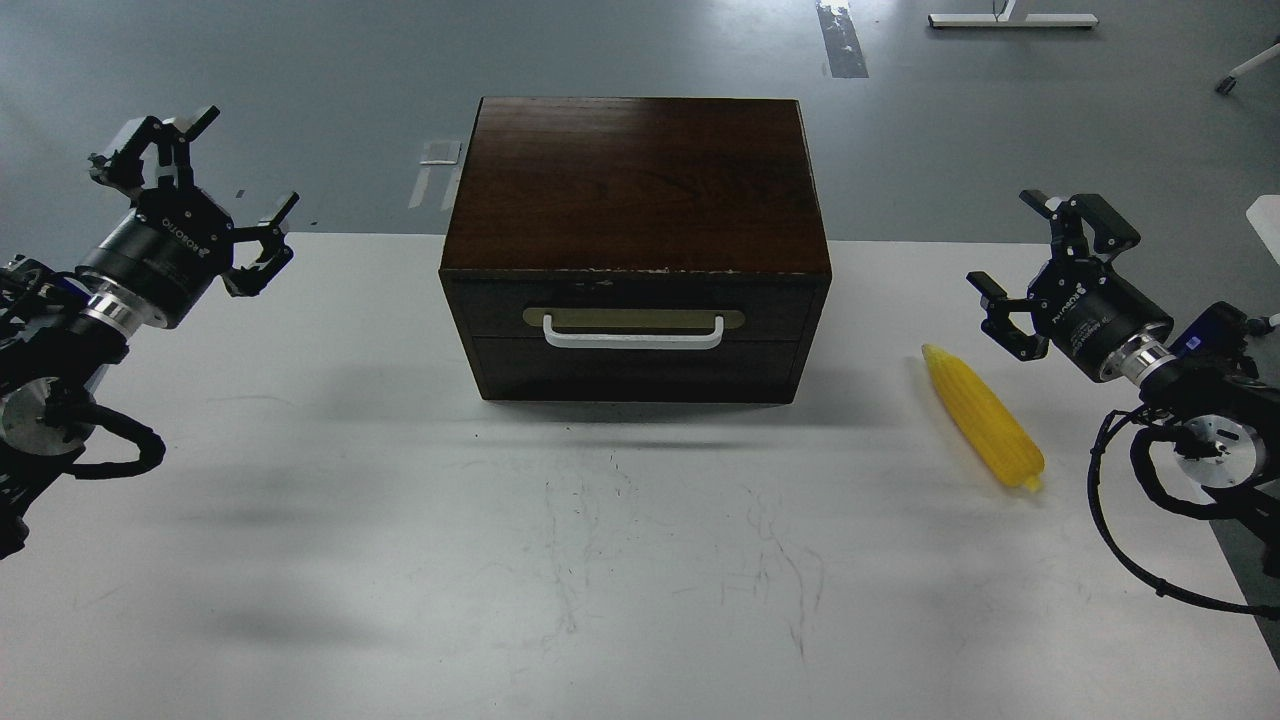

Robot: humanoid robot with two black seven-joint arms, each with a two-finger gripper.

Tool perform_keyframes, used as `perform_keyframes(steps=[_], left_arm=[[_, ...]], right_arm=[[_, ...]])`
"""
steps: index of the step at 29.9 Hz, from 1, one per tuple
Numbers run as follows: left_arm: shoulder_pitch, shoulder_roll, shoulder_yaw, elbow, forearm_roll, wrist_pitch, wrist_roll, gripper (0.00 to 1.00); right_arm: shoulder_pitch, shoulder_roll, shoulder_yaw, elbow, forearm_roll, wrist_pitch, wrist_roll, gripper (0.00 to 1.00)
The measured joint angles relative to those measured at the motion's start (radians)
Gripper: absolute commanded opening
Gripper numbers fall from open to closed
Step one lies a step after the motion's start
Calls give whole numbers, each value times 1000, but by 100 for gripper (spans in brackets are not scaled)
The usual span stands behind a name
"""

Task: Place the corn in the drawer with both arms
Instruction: 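Raise the left gripper up and toward the wooden box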

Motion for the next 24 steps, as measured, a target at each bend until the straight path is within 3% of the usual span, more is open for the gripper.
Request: perform_keyframes(steps=[18, 24], left_arm=[[-18, 45, 6, 5, 74, 0, -1, 98], [-156, 89, -3, 0, 370, 0, -7, 98]], right_arm=[[20, 0, 1, -2, 0, 0, 0, 100], [35, -9, 1, -1, 0, 0, 0, 100]])
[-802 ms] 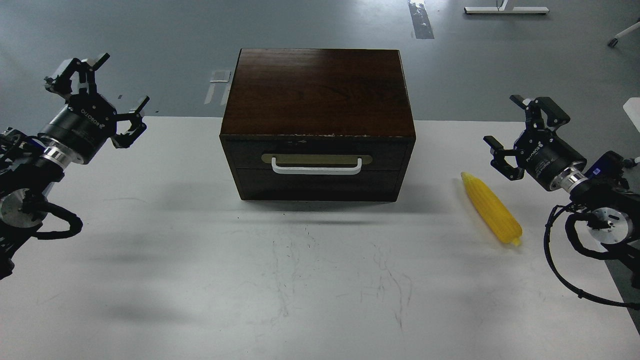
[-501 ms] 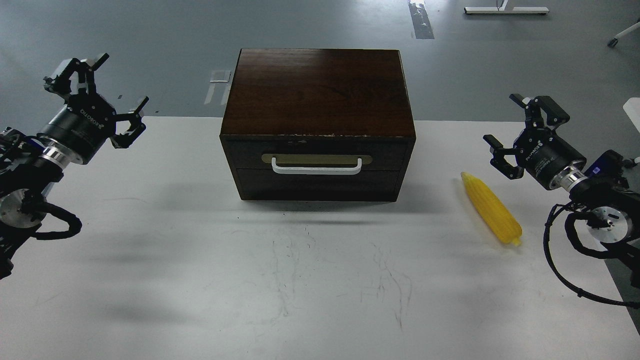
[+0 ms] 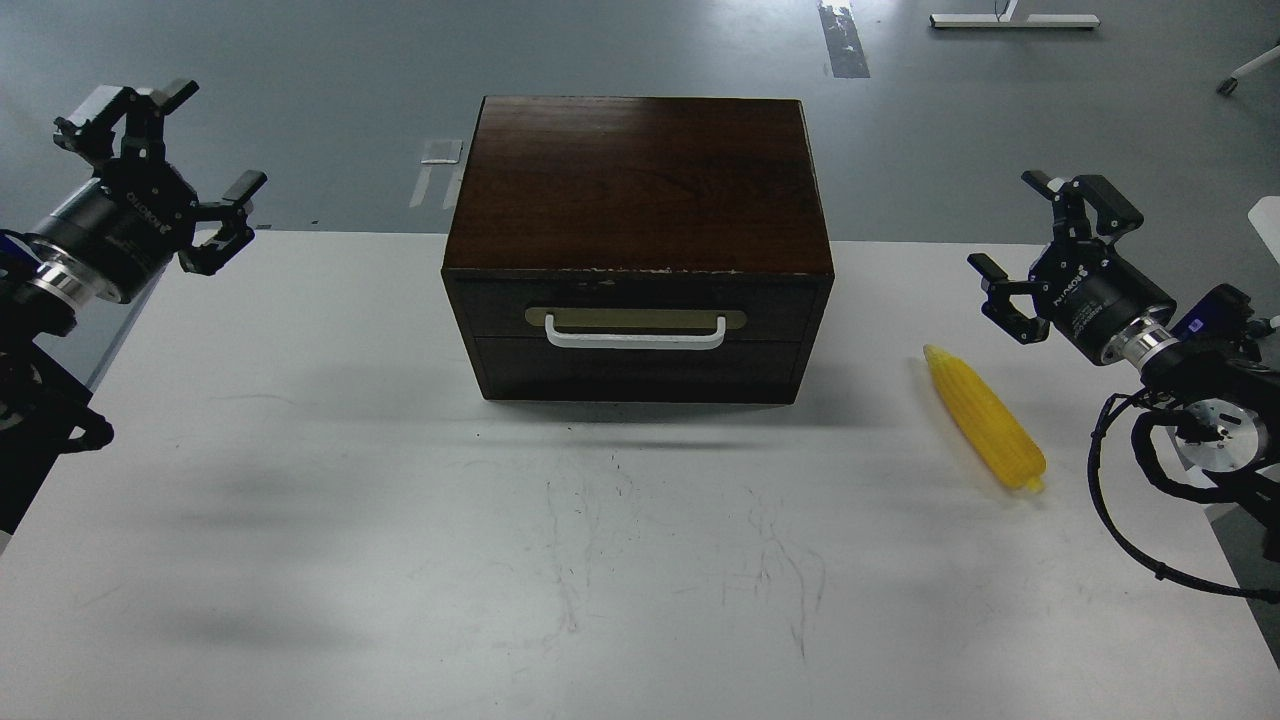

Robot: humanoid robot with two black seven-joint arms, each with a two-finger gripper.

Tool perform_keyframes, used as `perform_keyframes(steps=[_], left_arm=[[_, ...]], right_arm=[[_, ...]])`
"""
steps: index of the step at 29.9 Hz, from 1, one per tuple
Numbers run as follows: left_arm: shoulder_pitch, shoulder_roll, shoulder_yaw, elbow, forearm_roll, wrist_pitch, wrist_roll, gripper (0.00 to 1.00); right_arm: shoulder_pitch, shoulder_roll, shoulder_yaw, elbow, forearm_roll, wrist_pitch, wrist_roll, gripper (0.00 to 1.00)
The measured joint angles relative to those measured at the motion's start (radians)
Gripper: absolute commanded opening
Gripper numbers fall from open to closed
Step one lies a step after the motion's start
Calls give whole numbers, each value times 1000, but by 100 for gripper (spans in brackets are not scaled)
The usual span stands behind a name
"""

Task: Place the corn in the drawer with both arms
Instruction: 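Raise the left gripper up and toward the wooden box, then reach the left gripper down to the white drawer handle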

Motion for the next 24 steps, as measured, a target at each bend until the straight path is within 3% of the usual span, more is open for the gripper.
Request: perform_keyframes(steps=[4, 11, 21, 24], left_arm=[[-146, 3, -1, -16, 223, 0, -1, 98], [-368, -28, 0, -188, 634, 0, -1, 98], [-481, -168, 42, -424, 1294, 0, -1, 98], [-553, -226, 156, -479, 1404, 0, -1, 98]], right_arm=[[2, -1, 0, 0, 0, 0, 0, 100], [2, -6, 0, 1, 0, 0, 0, 100], [2, -7, 2, 1, 0, 0, 0, 100], [2, -7, 2, 1, 0, 0, 0, 100]])
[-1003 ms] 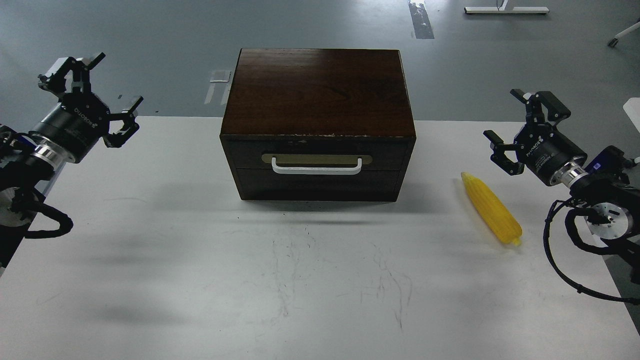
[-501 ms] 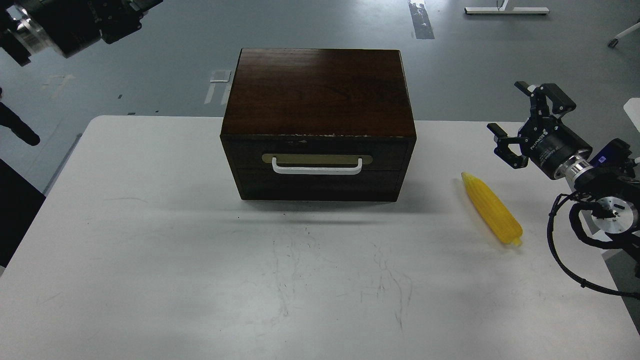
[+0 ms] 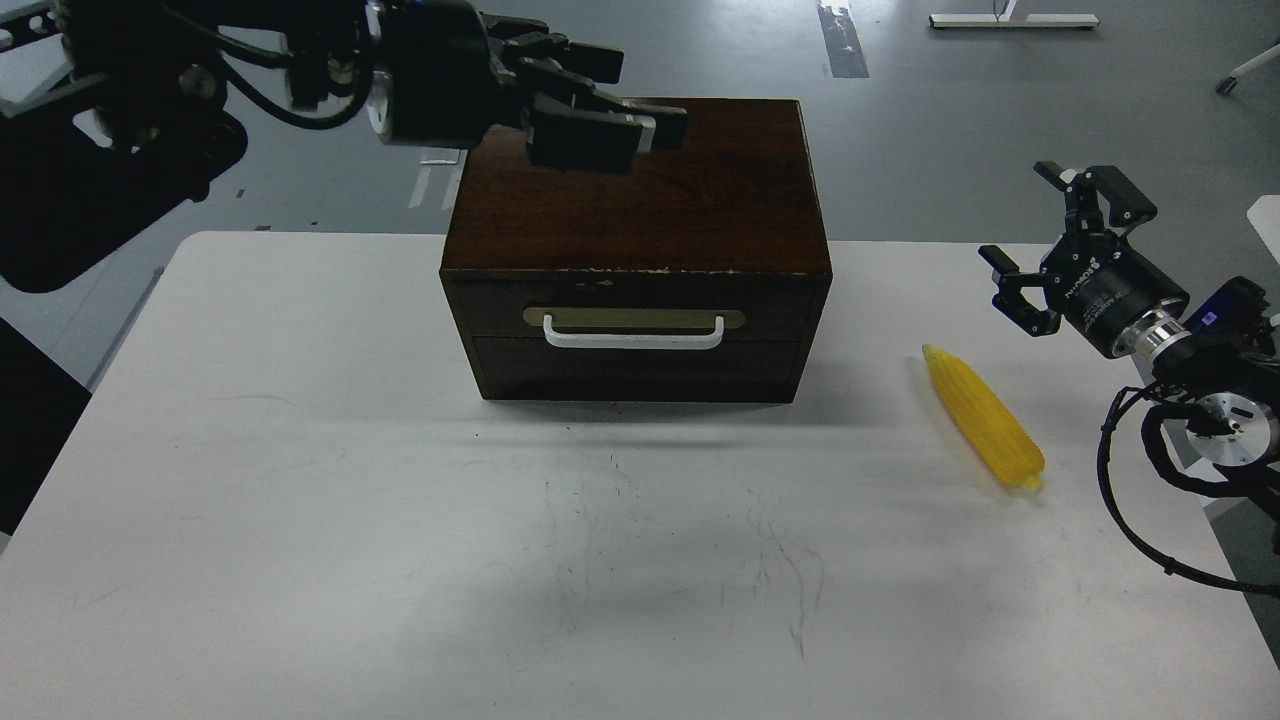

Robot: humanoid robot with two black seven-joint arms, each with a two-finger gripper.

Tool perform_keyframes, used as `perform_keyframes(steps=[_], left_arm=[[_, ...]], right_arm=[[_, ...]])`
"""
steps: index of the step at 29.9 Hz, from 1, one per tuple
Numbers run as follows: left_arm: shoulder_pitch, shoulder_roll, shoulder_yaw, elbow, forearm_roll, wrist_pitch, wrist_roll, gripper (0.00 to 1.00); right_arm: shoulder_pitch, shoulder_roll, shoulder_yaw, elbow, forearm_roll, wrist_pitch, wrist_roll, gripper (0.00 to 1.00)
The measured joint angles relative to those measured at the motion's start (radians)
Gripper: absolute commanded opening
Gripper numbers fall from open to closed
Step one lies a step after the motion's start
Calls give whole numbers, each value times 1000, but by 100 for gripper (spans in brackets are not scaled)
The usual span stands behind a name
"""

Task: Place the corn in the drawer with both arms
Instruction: 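Reach the left gripper down to the white drawer handle, then hook the left gripper onto the drawer handle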

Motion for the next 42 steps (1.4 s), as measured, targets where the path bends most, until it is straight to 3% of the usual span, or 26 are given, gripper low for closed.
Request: perform_keyframes(steps=[6, 17, 42], left_arm=[[-157, -139, 253, -17, 108, 0, 0, 98], [-218, -300, 478, 122, 287, 0, 0, 98], [-187, -335, 588, 177, 298, 0, 0, 98]], right_arm=[[-3, 0, 1, 0, 0, 0, 0, 100], [-4, -3, 5, 0, 0, 0, 0, 100], [-5, -9, 13, 0, 0, 0, 0, 100]])
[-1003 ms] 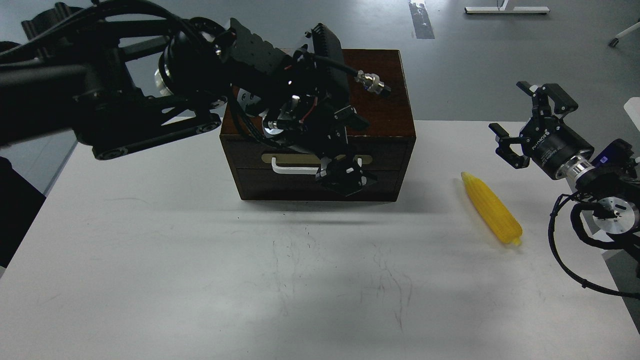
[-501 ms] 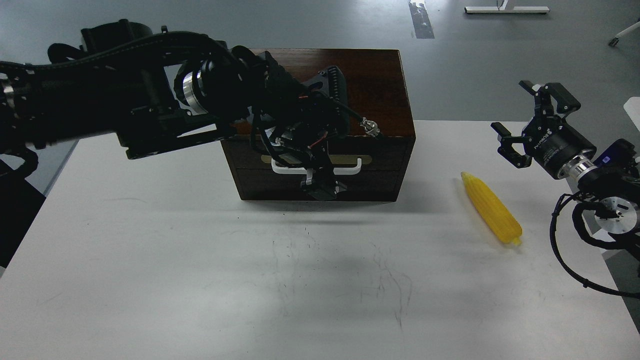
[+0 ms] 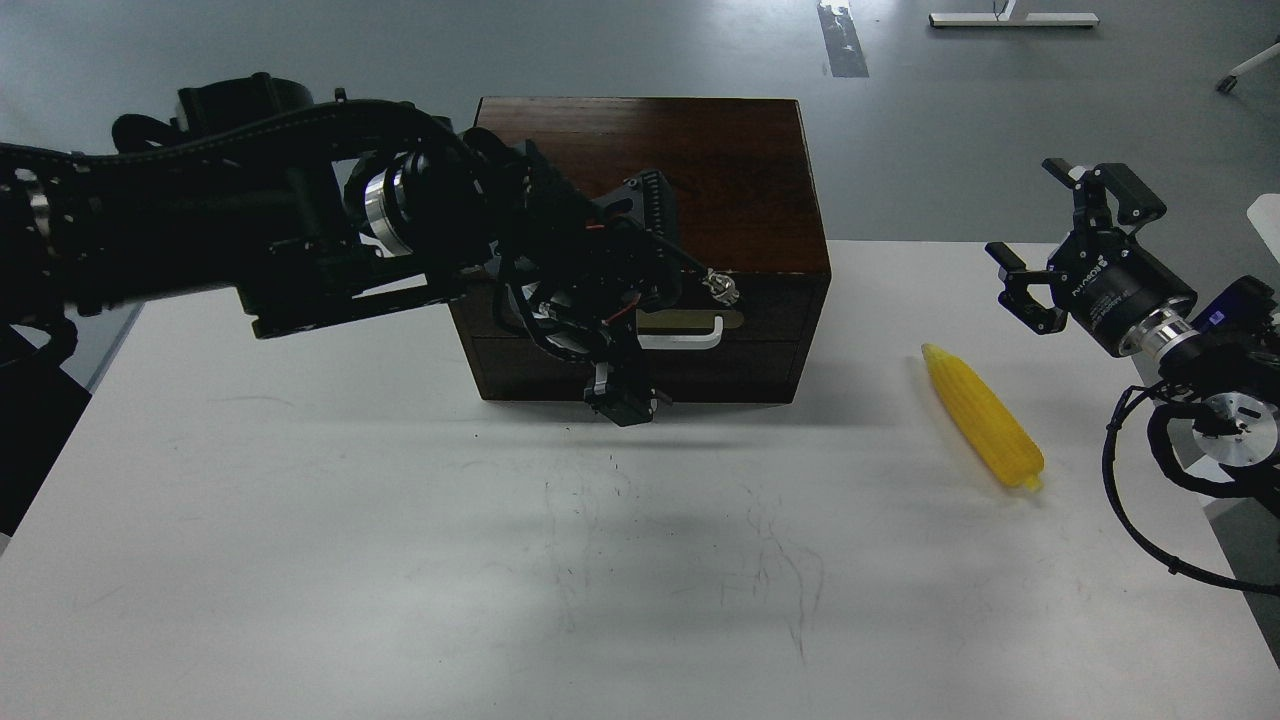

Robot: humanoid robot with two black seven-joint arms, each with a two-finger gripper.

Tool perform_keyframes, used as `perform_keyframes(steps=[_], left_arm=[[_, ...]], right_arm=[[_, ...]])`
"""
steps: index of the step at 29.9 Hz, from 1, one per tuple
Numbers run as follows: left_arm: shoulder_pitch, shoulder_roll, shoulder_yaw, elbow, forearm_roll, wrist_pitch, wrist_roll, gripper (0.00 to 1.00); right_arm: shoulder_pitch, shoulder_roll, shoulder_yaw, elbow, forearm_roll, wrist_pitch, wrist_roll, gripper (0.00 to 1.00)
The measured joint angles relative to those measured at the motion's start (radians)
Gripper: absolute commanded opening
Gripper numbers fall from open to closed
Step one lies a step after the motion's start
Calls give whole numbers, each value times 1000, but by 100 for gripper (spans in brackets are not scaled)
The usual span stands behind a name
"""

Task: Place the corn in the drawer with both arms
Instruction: 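Hook the left gripper onto the drawer handle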

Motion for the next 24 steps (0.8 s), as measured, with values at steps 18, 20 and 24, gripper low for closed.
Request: perform_keyframes(steps=[18, 20, 24], left_arm=[[34, -13, 8, 34, 22, 0, 0, 98], [35, -12, 12, 35, 23, 0, 0, 98], [37, -12, 15, 35, 23, 0, 0, 98]], right_arm=[[-6, 0, 1, 0, 0, 0, 0, 100], [-6, 0, 1, 0, 0, 0, 0, 100], [-7, 0, 1, 0, 0, 0, 0, 100]])
